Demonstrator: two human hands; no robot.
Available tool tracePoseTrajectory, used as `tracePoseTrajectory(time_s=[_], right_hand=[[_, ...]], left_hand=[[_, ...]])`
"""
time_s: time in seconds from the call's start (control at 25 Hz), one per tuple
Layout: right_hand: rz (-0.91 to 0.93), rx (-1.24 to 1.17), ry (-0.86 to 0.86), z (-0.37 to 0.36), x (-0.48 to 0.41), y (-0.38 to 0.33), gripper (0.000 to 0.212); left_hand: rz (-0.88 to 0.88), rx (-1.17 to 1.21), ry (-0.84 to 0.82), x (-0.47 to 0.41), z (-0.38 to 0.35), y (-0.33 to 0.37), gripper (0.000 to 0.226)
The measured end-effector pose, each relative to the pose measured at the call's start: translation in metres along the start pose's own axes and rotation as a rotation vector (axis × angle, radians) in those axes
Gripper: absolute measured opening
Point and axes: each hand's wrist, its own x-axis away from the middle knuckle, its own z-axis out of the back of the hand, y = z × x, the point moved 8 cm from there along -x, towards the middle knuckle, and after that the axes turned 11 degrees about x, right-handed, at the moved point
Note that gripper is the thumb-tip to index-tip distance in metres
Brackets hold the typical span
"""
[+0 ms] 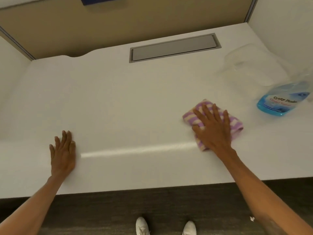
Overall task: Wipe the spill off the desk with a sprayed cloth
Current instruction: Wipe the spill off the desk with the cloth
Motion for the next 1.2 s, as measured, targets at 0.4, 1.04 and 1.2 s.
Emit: tracePoseTrajectory(time_s=[0.4, 1.04, 1.2], right_hand=[[0.107, -0.172, 0.085, 0.026, -0.032, -0.150, 0.056], [-0.244, -0.119, 0.111, 0.021, -0.179, -0.083, 0.052], [0.077, -0.104, 0.072, 0.020, -0.131, -0.158, 0.057]], left_hand=[[0.004, 0.040, -0.018, -0.001, 0.006, 0.009, 0.052], [-0.052, 0.057, -0.020, -0.079, 0.005, 0.009, 0.052], [-0.044, 0.079, -0.014, -0.075, 0.007, 0.011, 0.052]])
